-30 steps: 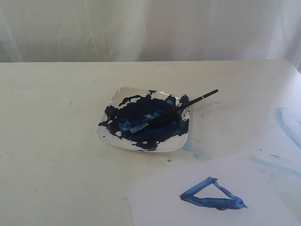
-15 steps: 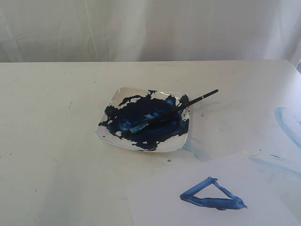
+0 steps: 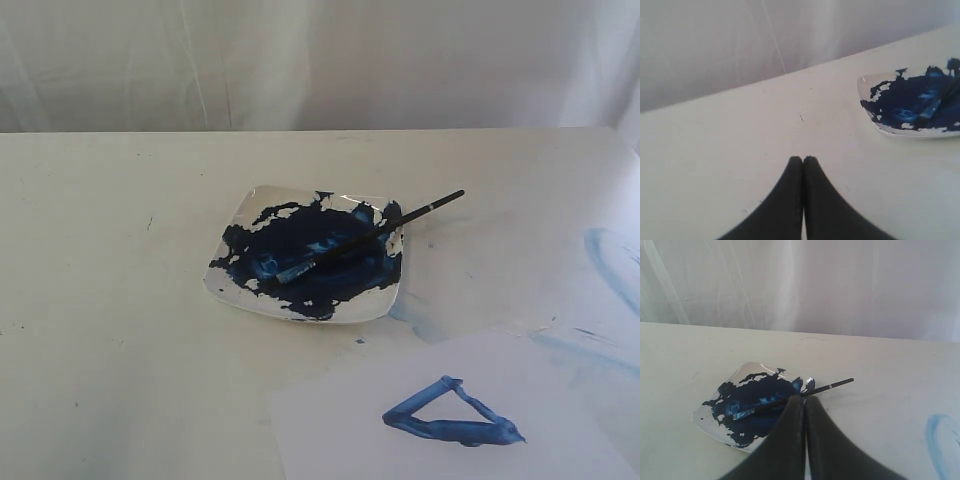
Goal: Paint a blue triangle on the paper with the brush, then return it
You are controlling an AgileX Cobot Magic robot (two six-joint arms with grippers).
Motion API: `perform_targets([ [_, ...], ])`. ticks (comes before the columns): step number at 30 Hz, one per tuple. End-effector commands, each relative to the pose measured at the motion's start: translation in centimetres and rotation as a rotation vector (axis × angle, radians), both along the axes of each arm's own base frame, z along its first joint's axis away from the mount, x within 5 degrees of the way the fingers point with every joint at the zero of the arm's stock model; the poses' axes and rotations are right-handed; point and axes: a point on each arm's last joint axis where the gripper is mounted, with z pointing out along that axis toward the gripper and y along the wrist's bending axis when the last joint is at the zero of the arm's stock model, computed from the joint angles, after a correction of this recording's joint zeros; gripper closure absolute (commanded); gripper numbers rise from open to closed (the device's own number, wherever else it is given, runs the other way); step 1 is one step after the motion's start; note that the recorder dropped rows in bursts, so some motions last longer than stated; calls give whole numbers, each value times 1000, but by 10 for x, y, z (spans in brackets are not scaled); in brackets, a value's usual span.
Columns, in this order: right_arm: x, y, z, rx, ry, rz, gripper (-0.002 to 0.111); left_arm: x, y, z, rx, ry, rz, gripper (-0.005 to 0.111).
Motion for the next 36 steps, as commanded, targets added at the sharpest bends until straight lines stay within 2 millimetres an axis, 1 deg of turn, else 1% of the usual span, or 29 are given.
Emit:
perform_targets([
  [1,-1,0,-1,-6,-1,4,108,1,0,-21,-270,137,55,107],
  [3,-1,0,-1,-6,-1,4,108,-1,-1,-29,-237,228,51,107],
  [6,-1,0,-1,-6,-1,4,108,-2,1,-34,-218,278,80,107],
  [9,-1,0,-1,-5,0,4,108,-2,5,-35,-179,265,143,107],
  [11,-1,0,-1,-5,0,4,108,-2,5,-35,-176,264,147,107],
  [17,-1,0,-1,-5,0,4,108,-1,6,-34,-227,267,163,107],
  [26,-1,0,-1,-6,-1,4,108,-1,7,-33,-204,248,170,107],
  [33,-1,0,-1,-6,-1,4,108,0,10,-33,-250,249,234,107],
  [36,-1,0,-1,-6,-1,4,108,0,12,-33,-197,232,243,107],
])
